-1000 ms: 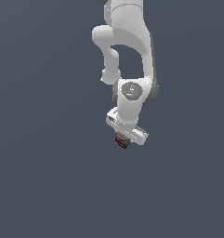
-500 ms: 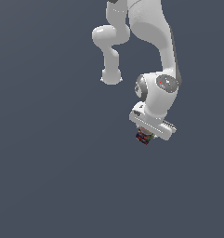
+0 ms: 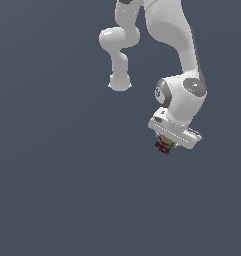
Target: Pick up the object and move it to a goal position.
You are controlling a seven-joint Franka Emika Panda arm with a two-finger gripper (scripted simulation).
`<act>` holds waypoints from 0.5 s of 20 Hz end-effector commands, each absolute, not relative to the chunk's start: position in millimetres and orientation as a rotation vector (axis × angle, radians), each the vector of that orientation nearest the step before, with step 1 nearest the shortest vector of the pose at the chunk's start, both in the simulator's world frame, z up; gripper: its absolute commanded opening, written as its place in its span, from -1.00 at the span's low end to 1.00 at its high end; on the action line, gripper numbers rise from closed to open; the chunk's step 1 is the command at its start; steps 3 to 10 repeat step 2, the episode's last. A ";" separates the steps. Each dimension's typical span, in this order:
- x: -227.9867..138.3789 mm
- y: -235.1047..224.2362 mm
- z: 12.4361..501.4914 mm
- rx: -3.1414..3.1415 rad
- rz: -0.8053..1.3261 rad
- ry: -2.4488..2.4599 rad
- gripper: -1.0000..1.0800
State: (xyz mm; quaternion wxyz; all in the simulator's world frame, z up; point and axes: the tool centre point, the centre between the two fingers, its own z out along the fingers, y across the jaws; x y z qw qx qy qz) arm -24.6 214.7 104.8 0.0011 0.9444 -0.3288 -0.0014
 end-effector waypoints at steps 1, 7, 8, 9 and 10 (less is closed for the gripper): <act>-22.5 214.4 106.6 2.966 0.000 -1.036 -1.00; -22.4 214.1 106.6 2.966 0.000 -1.036 -1.00; -22.4 214.1 106.6 2.966 0.000 -1.036 -1.00; -22.4 214.1 106.6 2.966 0.000 -1.036 -1.00; -22.4 214.1 106.6 2.966 0.000 -1.036 -1.00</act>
